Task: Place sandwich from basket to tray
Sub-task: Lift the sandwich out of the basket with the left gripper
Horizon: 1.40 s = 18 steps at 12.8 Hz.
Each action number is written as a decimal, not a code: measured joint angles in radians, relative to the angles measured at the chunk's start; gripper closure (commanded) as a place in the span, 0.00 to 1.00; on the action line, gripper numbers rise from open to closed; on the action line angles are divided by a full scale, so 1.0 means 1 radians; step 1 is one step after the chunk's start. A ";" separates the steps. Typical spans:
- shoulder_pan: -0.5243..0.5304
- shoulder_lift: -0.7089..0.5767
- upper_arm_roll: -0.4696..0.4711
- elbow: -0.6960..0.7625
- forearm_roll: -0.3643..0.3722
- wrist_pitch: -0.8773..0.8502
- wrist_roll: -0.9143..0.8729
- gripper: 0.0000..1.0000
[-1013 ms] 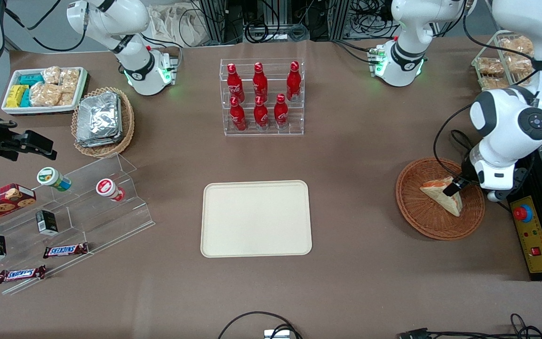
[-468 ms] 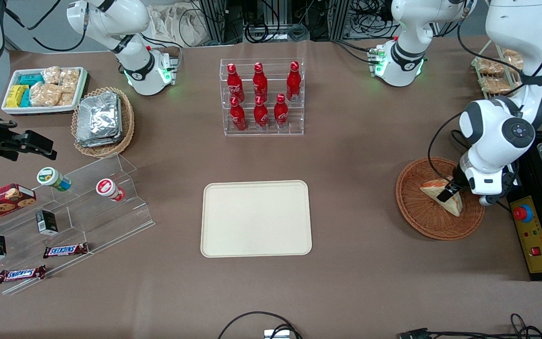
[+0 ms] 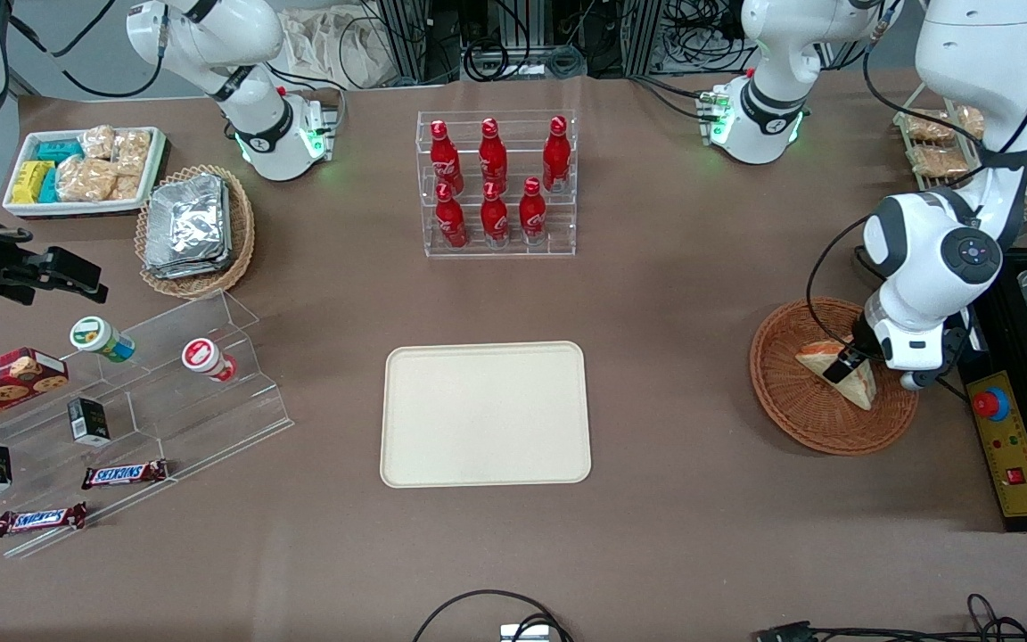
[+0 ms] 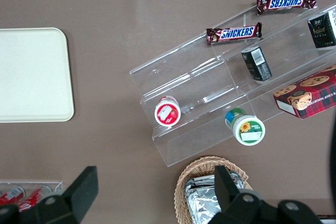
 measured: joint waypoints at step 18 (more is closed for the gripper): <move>-0.010 -0.228 -0.110 0.088 0.036 -0.364 0.505 0.67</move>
